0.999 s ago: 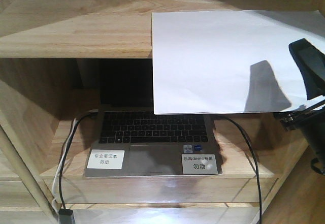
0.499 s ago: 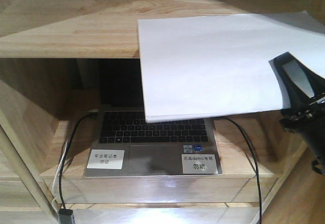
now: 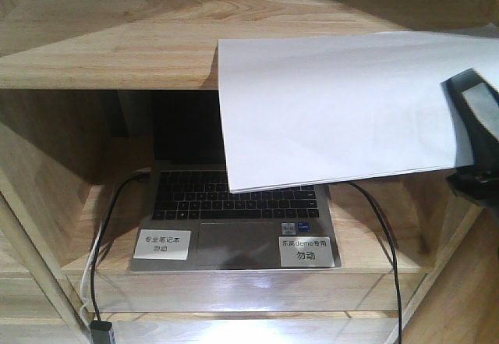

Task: Grab stapler and paper to desk for stapling
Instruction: 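Pull the paper off the shelf with the right gripper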

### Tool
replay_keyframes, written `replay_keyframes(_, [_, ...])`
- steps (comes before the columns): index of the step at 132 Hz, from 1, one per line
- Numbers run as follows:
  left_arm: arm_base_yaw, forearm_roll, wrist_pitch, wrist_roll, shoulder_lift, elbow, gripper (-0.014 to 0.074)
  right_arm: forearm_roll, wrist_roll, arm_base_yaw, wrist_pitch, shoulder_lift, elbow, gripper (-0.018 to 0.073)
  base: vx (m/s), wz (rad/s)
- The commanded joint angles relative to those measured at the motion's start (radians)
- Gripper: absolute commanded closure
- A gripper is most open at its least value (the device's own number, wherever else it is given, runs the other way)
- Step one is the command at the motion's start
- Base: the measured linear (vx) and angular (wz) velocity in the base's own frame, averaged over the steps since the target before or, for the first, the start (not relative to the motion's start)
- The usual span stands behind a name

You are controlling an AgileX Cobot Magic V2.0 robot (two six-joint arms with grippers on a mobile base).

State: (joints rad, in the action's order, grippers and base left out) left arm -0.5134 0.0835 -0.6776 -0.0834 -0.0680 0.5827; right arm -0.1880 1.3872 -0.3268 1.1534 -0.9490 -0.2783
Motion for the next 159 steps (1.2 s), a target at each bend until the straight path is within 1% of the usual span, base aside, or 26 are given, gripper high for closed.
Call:
replay_keyframes(1, [-0.005, 0.002, 0.116, 0.000, -0.016, 0.028, 0.0603, 0.009, -0.044, 0.000, 0.172, 0.041, -0.027, 0.0566, 0.00, 0.00])
replay_keyframes(21, [-0.005, 0.002, 0.116, 0.000, -0.016, 0.028, 0.0603, 0.017, -0.097, 0.000, 0.091, 0.124, -0.027, 0.0566, 0.00, 0.00])
replay_keyframes(38, [-0.005, 0.002, 0.116, 0.000, -0.016, 0.028, 0.0603, 0.017, -0.137, 0.000, 0.067, 0.207, -0.027, 0.0566, 0.00, 0.00])
replay_keyframes(69, [-0.005, 0.002, 0.116, 0.000, -0.016, 0.028, 0.0603, -0.007, -0.175, 0.001, -0.018, 0.371, -0.027, 0.0564, 0.00, 0.00])
replay_keyframes(90, [-0.005, 0.002, 0.116, 0.000, -0.016, 0.028, 0.0603, -0.007, -0.177, 0.007, -0.092, 0.474, -0.020, 0.0561, 0.00, 0.00])
replay_keyframes(96, [-0.005, 0.002, 0.116, 0.000, -0.016, 0.028, 0.0603, 0.007, -0.177, 0.017, -0.094, 0.507, -0.003, 0.0561, 0.00, 0.00])
replay_keyframes(111, [-0.005, 0.002, 0.116, 0.000, -0.016, 0.028, 0.0603, 0.078, -0.158, 0.056, -0.087, 0.594, 0.083, 0.0561, 0.00, 0.00])
replay_keyframes(117, [-0.005, 0.002, 0.116, 0.000, -0.016, 0.028, 0.0603, 0.088, -0.151, 0.074, -0.084, 0.625, 0.111, 0.0561, 0.00, 0.00])
replay_keyframes(135, [-0.005, 0.002, 0.116, 0.000, -0.016, 0.028, 0.0603, 0.086, -0.125, 0.109, -0.087, 0.721, 0.162, 0.0561, 0.00, 0.00])
replay_keyframes(159, [-0.005, 0.002, 0.116, 0.000, -0.016, 0.028, 0.0603, 0.073, -0.125, 0.108, -0.137, 0.808, 0.171, 0.0561, 0.00, 0.00])
